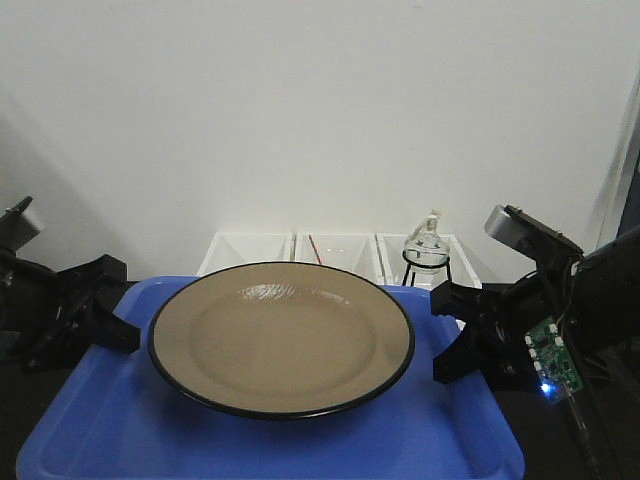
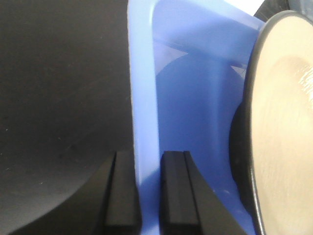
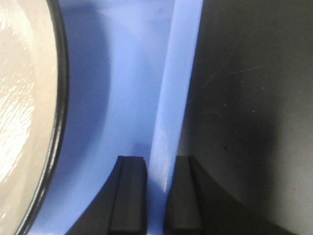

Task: Place disk in tray to left cabinet
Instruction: 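Hold the tray level with both grippers while the base turns away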

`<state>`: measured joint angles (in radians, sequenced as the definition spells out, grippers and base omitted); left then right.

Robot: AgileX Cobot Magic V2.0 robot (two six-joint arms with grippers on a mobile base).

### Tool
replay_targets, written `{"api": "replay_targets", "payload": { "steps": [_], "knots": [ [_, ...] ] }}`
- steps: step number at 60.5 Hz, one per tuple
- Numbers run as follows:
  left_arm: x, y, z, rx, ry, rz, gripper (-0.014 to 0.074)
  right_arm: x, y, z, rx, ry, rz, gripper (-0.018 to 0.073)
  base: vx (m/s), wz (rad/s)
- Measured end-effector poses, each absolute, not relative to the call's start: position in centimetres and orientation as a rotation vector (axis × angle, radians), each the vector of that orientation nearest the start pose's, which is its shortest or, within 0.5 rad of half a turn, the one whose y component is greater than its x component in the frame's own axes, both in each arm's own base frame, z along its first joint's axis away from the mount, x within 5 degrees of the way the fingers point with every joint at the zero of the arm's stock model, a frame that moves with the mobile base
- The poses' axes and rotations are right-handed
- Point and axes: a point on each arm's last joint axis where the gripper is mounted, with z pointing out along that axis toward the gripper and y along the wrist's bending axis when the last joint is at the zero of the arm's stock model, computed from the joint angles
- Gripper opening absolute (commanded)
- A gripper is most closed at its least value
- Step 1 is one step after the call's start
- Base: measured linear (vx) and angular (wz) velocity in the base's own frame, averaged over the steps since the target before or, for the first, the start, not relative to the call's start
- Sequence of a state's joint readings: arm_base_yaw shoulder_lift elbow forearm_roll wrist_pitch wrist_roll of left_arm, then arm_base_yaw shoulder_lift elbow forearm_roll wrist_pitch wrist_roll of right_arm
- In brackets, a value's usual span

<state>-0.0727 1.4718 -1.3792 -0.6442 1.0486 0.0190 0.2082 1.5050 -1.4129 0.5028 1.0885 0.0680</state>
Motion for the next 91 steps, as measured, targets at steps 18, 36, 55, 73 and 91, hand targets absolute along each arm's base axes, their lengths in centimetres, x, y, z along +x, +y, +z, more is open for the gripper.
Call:
{"api": "replay_targets", "payload": {
  "steps": [18,36,55,73,91],
  "knots": [
    [30.21,-6.95,36.51,-0.111,2.525,-0.857,-0.0001,29.78,10.26,35.72,-0.017,2.645,0.759,-0.0002,0.0,0.0],
    [30.21,-6.95,36.51,-0.111,2.525,-0.857,-0.0001,29.79,10.26,35.72,-0.017,2.644,0.758,-0.0002,-0.02,0.02],
    [30.21,-6.95,36.51,-0.111,2.525,-0.857,0.0,29.81,10.25,35.71,-0.017,2.644,0.756,-0.0002,-0.1,0.07],
    [30.21,-6.95,36.51,-0.111,2.525,-0.857,0.0,29.81,10.25,35.71,-0.017,2.644,0.756,-0.0002,-0.15,0.22],
    [30.2,-6.95,36.51,-0.111,2.526,-0.857,0.0,29.81,10.25,35.71,-0.017,2.644,0.756,-0.0002,-0.18,0.31]
  ]
}}
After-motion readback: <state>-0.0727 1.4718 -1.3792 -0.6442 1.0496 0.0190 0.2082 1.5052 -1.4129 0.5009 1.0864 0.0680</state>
